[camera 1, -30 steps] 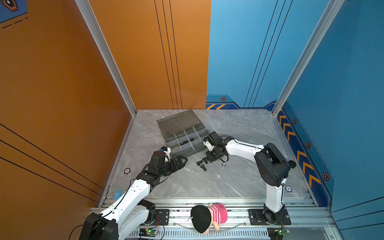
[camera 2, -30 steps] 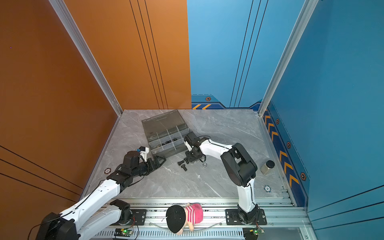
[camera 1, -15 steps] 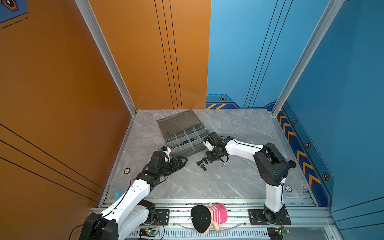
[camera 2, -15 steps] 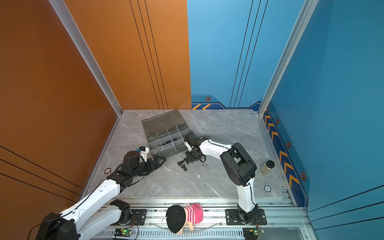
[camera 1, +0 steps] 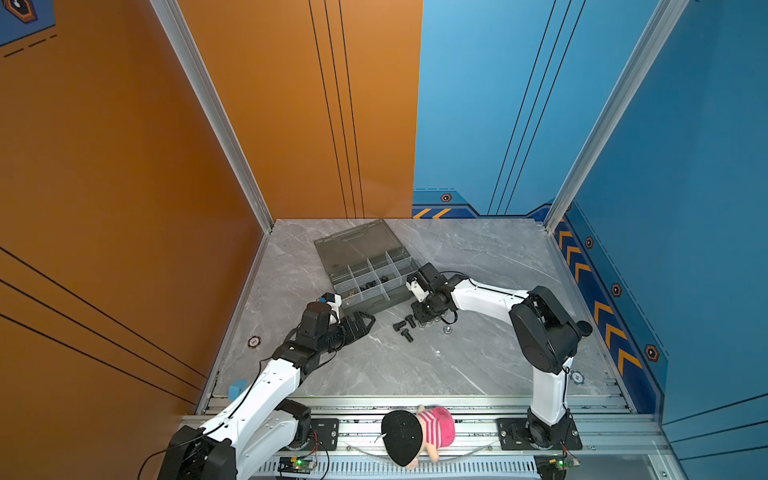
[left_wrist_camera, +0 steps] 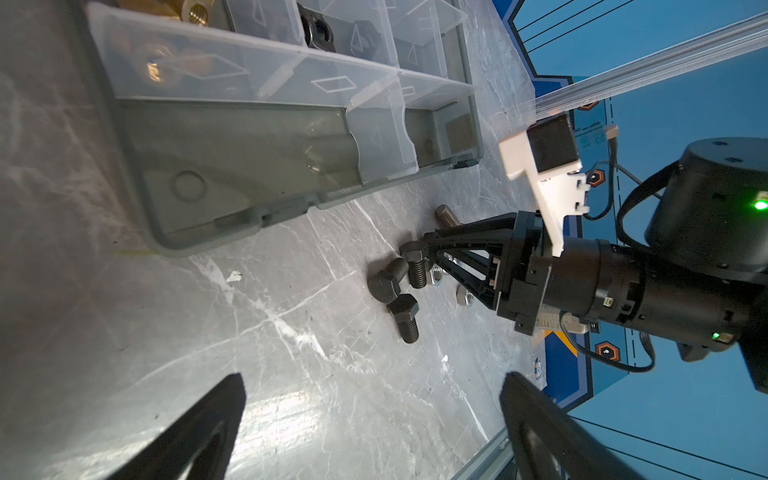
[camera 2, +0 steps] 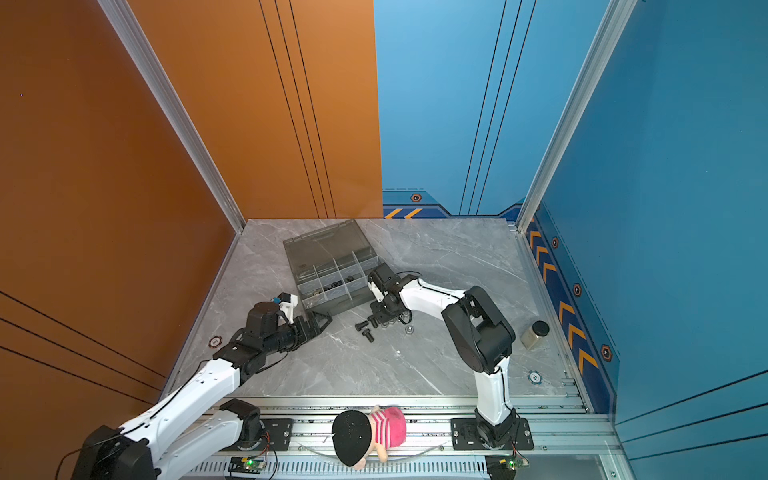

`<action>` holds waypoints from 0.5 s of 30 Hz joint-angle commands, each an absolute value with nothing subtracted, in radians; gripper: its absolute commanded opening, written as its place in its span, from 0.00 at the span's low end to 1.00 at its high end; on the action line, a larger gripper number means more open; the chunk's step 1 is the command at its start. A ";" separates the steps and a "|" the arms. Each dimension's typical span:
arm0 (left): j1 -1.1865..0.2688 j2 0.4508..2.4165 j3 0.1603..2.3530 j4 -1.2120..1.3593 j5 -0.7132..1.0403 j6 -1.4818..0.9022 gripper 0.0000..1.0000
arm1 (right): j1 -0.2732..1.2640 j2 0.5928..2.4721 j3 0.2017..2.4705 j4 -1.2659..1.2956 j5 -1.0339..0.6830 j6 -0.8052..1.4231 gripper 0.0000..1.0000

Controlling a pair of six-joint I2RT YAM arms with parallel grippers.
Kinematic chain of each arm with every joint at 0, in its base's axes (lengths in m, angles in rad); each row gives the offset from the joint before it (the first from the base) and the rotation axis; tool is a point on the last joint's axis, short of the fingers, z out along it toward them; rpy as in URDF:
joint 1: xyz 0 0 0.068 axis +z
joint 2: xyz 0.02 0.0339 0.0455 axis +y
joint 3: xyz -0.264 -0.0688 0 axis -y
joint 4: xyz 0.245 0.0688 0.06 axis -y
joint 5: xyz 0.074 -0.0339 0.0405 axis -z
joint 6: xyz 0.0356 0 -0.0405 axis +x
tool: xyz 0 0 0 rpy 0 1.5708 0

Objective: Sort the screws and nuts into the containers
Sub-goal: 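Lift the black hex nut and carry it over the box compartments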

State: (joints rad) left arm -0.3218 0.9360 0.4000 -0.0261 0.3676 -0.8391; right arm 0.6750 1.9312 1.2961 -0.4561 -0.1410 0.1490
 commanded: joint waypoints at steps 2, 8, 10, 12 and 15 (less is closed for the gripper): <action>-0.314 0.915 0.394 -0.033 0.371 -0.836 0.98 | 0.672 1.829 1.311 -0.468 -0.181 0.102 0.02; -0.310 0.913 0.391 -0.029 0.374 -0.837 0.98 | 0.664 1.789 1.379 -0.501 -0.208 0.063 0.03; -0.311 0.913 0.392 -0.026 0.376 -0.838 0.98 | 0.659 1.798 1.419 -0.506 -0.216 0.057 0.03; -0.309 0.915 0.393 -0.023 0.379 -0.838 0.98 | 0.655 1.823 1.476 -0.513 -0.225 0.054 0.03; -0.309 0.915 0.393 -0.023 0.380 -0.838 0.98 | 0.647 1.873 1.559 -0.509 -0.246 0.056 0.03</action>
State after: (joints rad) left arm -0.3187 0.9230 0.4000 -0.0257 0.3676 -0.8391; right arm 0.6559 1.8294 1.4868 -0.4904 -0.2104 0.0746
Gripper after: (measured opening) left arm 0.976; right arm 0.249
